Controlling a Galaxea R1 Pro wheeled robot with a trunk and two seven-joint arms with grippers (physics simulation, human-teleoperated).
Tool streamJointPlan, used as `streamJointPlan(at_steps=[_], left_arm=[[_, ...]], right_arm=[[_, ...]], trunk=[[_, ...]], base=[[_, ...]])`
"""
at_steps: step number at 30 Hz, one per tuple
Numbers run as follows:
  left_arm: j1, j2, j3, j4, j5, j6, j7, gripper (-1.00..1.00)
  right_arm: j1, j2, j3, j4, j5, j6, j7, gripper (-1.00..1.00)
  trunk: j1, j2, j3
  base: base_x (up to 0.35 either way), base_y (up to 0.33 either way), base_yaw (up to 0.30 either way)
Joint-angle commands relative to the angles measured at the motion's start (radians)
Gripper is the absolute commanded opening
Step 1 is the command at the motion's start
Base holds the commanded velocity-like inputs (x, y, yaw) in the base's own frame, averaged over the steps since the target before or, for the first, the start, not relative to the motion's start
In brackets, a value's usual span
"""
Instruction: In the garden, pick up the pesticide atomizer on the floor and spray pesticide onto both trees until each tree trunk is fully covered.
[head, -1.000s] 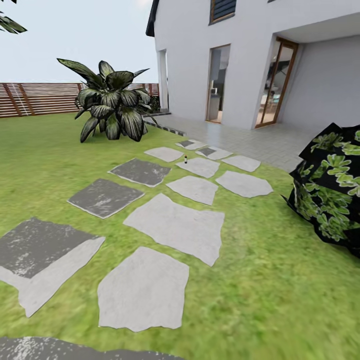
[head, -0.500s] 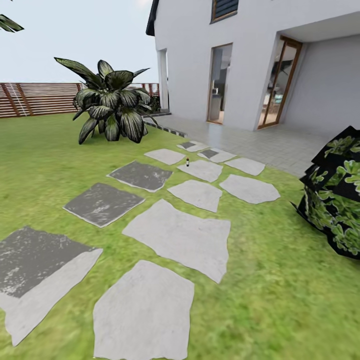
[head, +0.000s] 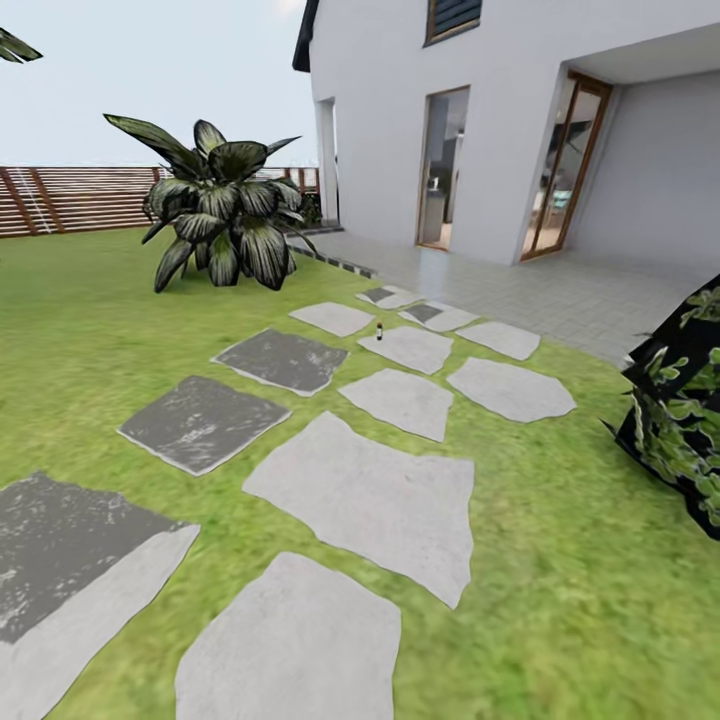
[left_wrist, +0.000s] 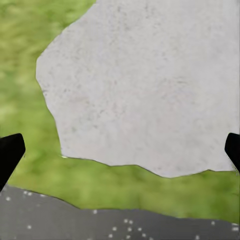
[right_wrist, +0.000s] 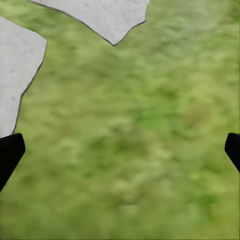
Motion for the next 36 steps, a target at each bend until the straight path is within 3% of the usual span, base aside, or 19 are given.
streamJointPlan(at_steps=[1,36], left_arm=[[0.000,0.000,0.000,0.000,0.000,0.000,0.000,1.00],[0.000,0.000,0.000,0.000,0.000,0.000,0.000,1.00]], right_arm=[[0.000,0.000,0.000,0.000,0.000,0.000,0.000,1.00],[0.000,0.000,0.000,0.000,0.000,0.001,0.002,1.00]], trunk=[[0.000,0.000,0.000],[0.000,0.000,0.000]], base=[[0.340,0.079,0.000],[0.340,0.079,0.000]])
